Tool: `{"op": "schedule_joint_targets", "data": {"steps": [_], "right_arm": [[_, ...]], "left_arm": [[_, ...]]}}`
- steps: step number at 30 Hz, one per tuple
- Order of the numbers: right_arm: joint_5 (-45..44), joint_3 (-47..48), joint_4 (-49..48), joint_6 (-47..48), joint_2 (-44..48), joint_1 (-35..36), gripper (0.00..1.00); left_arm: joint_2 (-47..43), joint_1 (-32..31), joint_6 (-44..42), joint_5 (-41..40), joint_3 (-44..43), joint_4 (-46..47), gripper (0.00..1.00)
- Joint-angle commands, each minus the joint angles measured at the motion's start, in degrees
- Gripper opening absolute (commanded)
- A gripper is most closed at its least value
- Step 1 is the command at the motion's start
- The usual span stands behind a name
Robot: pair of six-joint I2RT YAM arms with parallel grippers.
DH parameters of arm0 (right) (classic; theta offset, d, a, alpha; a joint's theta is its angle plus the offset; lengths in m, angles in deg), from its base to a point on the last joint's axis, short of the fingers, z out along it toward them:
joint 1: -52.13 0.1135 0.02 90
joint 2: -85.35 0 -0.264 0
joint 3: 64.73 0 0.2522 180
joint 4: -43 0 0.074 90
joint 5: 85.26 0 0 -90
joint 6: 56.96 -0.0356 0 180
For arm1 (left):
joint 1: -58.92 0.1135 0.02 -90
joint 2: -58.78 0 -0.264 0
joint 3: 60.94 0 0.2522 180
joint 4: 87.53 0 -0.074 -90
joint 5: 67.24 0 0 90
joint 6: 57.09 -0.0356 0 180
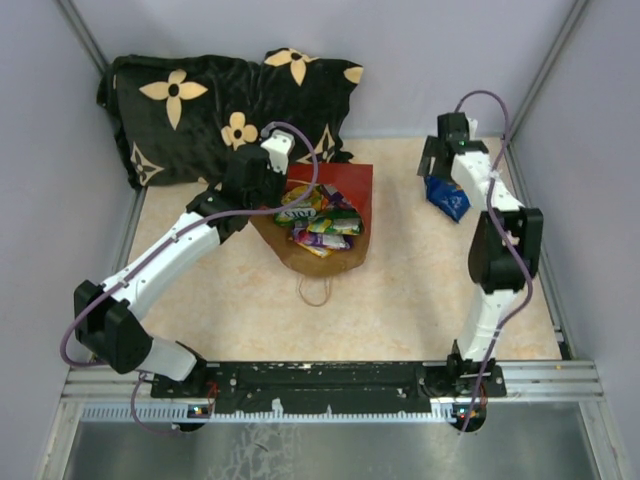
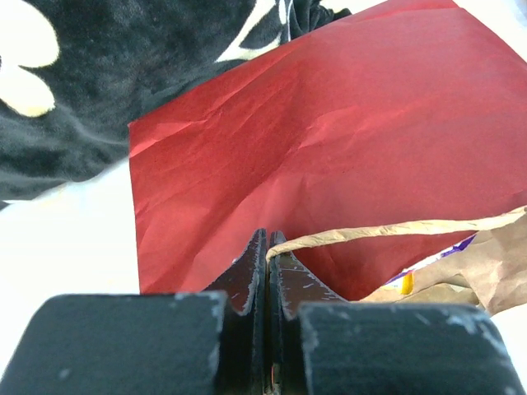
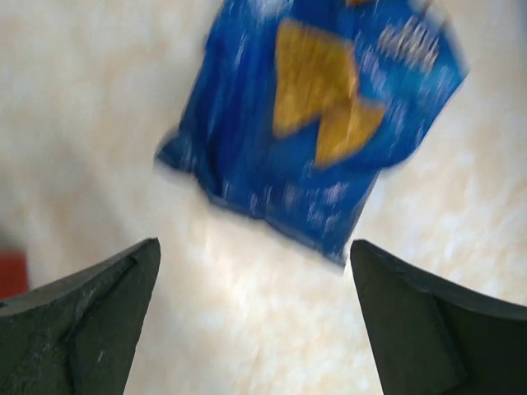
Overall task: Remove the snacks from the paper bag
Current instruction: Place the snack at the center of the board.
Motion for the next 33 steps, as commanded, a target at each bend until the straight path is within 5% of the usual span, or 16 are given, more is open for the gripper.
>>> {"op": "schedule_joint_targets", "data": {"steps": [1,3,7,14,18,28,31,33], "right_arm": [[8.32,-26.40,-23.26,-7.70,23.38,-0.50,0.97],[12.56,-35.97,-34.61,-10.18,26.69,-1.76,0.88],[12.72,-37.13,-36.78,-10.69,21.61,-3.72,0.55],[10.83,-27.29,-31.71,-9.06,6.82,-4.57,0.40],[12.86,-28.07,-28.35,-9.82,3.03,-4.57,0.40],[8.86,-30.92,-18.49,-6.42,14.21,-4.96,0.49],[12.48,-28.26,-22.03,-4.55,20.23,-4.92,0.43],[13.82,-25.82,-24.52,-3.78,21.60,-4.87,0.26]], "left_arm": [[-0.72,1.00,-0.12,-1.56,1.43,-0.71,0.00],[-0.93,0.98,0.13,-0.51,2.09,-0.16,0.00],[-1.32,1.00,0.35,1.91,3.16,1.21,0.00],[-1.33,0.98,0.27,1.66,3.69,1.39,0.00],[-1.51,0.99,0.21,1.42,3.90,1.24,0.00],[-2.40,1.00,0.55,1.70,4.03,1.20,0.00],[-2.71,1.00,0.76,2.26,4.02,1.41,0.00],[-2.72,1.05,0.79,2.71,3.88,1.64,0.00]]}}
